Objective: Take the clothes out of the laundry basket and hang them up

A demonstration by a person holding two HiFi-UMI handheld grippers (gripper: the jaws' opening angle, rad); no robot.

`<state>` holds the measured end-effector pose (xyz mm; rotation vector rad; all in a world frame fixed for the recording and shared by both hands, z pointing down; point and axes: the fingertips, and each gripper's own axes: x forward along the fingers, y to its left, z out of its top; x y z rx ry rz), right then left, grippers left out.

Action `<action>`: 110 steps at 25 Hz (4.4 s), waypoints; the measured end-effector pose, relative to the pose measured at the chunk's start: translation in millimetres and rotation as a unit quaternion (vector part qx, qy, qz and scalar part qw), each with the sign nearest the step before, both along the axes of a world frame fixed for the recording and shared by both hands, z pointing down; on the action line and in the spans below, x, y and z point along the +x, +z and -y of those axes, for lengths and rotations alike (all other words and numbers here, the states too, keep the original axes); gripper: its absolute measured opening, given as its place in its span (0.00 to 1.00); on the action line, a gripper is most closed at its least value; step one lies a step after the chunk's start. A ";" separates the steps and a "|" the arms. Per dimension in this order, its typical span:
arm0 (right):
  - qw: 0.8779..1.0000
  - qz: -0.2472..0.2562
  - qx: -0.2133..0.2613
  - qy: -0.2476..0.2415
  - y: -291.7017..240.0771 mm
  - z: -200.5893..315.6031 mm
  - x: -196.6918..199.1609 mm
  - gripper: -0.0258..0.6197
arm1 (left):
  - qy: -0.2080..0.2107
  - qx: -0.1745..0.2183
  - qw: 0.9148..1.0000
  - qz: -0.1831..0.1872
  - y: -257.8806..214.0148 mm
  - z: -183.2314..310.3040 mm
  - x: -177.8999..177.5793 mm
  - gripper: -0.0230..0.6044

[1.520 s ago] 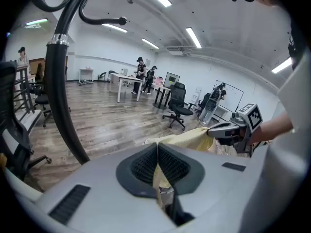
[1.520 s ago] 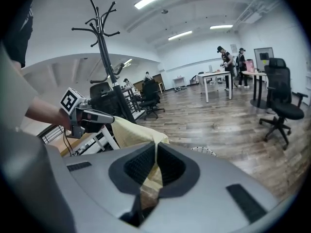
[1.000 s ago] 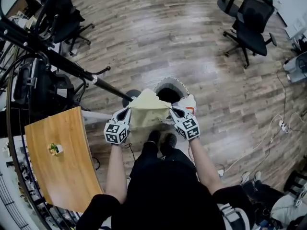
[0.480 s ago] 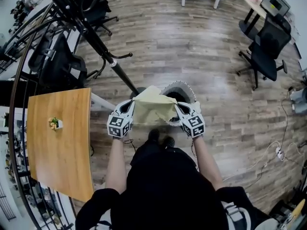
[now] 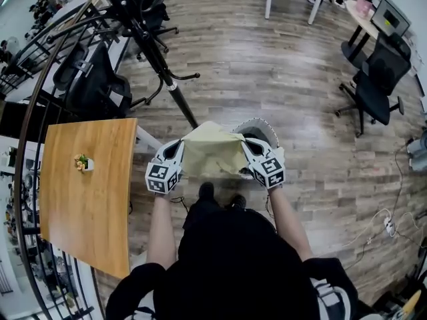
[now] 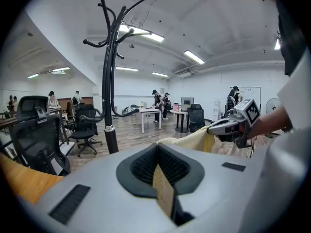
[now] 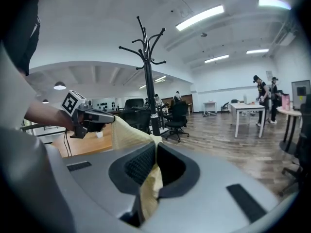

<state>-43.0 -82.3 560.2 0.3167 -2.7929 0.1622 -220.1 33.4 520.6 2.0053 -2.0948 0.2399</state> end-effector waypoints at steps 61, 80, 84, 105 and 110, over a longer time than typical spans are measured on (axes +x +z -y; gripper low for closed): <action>0.954 0.125 0.208 0.177 -218.6 15.3 -244.3 0.08 | 0.141 0.226 0.960 0.083 -247.4 44.9 -262.4 0.07; 0.977 -0.015 0.134 0.164 -88.4 38.7 -287.6 0.08 | 0.109 0.095 0.988 0.062 -114.5 101.6 -319.5 0.08; 0.979 -0.038 0.117 0.160 -63.0 34.4 -289.8 0.08 | 0.111 0.068 0.990 0.059 -87.0 105.5 -321.5 0.08; 0.987 -0.080 0.038 0.134 4.2 0.0 -295.6 0.32 | 0.130 -0.063 0.987 0.064 15.7 71.9 -312.3 0.42; 0.985 -0.086 0.036 0.145 8.5 -5.2 -287.3 0.33 | 0.132 -0.067 0.987 0.058 20.0 57.6 -313.7 0.42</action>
